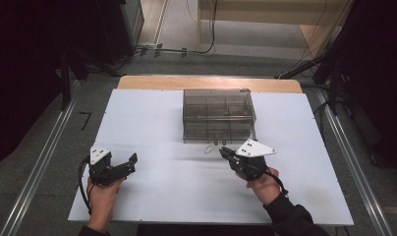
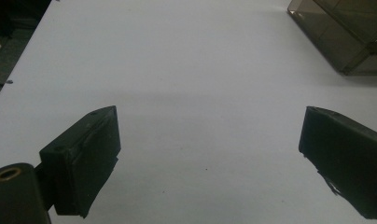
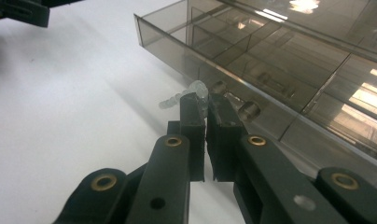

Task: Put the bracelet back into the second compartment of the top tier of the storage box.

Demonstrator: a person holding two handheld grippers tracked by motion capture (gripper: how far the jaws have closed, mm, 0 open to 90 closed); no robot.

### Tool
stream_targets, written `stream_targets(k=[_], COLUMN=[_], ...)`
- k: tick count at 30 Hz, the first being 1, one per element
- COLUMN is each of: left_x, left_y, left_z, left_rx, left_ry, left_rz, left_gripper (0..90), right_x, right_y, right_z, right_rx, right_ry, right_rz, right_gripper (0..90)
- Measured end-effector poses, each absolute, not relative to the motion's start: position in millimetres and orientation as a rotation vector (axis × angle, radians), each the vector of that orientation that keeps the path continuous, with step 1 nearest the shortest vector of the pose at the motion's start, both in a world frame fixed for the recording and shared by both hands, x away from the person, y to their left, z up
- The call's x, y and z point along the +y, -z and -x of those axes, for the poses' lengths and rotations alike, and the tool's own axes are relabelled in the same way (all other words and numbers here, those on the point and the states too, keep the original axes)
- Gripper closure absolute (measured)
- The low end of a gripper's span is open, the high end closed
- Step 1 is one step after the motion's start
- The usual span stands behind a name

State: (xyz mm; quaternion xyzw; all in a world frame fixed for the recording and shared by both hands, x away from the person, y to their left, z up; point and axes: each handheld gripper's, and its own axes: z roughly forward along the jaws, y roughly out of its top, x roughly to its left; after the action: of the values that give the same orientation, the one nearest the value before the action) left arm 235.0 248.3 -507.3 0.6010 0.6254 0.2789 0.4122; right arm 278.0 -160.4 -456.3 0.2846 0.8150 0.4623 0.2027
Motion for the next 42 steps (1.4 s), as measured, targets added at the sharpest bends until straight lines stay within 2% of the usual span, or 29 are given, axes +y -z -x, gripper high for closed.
stream_targets(k=[22, 42], left_x=[247.6, 247.6], left_y=[507.6, 507.7], left_z=[-235.5, -235.7], left_rx=[1.575, 1.576], left_ry=[-0.706, -0.705], left_rz=[-1.519, -1.519], left_gripper=[5.8, 5.8], right_x=[-170.6, -182.9], right_y=[433.7, 428.0], right_z=[-279.2, -292.7], right_rx=[2.173, 2.041], right_ry=[-1.375, -1.407], right_rz=[-0.807, -0.878], right_gripper=[83.1, 83.1])
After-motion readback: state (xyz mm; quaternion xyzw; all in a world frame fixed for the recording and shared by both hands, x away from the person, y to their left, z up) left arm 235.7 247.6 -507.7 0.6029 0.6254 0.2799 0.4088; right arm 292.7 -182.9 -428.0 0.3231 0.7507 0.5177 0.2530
